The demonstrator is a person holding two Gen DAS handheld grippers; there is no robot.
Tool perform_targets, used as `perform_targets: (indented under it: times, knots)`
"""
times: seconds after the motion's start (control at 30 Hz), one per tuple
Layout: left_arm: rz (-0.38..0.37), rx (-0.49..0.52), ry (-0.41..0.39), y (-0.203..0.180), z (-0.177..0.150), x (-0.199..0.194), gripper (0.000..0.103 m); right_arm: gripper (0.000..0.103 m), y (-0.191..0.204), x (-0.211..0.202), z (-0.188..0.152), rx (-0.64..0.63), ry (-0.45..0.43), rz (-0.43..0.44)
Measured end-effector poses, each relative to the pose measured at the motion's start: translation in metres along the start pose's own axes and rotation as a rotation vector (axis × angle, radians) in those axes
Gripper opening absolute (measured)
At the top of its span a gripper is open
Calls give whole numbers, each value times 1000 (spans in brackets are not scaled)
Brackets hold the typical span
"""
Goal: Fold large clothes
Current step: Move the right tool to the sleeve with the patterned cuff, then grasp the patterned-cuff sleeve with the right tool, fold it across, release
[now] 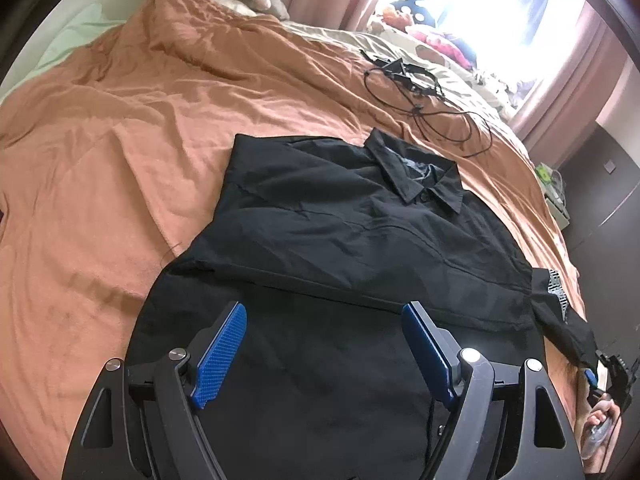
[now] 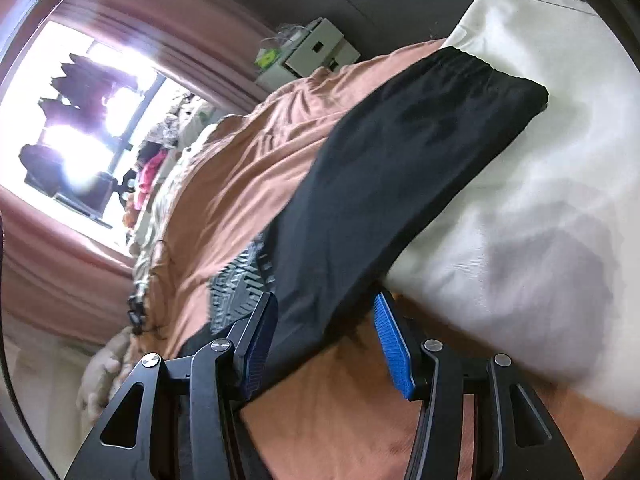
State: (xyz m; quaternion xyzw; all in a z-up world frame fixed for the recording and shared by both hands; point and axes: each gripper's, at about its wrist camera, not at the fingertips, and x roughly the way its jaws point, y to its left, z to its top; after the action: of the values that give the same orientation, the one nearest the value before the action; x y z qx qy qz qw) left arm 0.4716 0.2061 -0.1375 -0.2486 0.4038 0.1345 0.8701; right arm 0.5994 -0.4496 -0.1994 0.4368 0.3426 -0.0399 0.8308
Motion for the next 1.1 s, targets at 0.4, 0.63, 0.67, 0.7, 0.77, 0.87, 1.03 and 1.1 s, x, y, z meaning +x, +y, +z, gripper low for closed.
perform_targets:
  times: [0.4, 0.63, 0.67, 0.7, 0.77, 0.87, 1.03, 1.1]
  knots:
    - [1, -29, -1, 11, 1, -3, 81, 4, 10, -6, 6, -22, -131, 149]
    - [-38, -64, -17, 13, 3, -14, 81, 4, 82, -55, -13, -137, -181, 322]
    - [-51, -77, -19, 14, 4, -16, 81, 4, 91, -60, -17, -152, -183, 341]
    - [-62, -89, -23, 14, 4, -18, 81, 4, 103, -65, -22, -172, -184, 361]
    - [-72, -100, -31, 14, 5, -21, 81, 4, 125, -72, -34, -207, -179, 405]
    - [-84, -102, -49, 12, 6, -28, 81, 4, 156, -78, -58, -258, -161, 454]
    - [-94, -85, -64, 10, 6, -33, 81, 4, 193, -71, -92, -318, -124, 487]
    - [-101, -81, -65, 11, 6, -34, 81, 4, 206, -69, -105, -337, -112, 495]
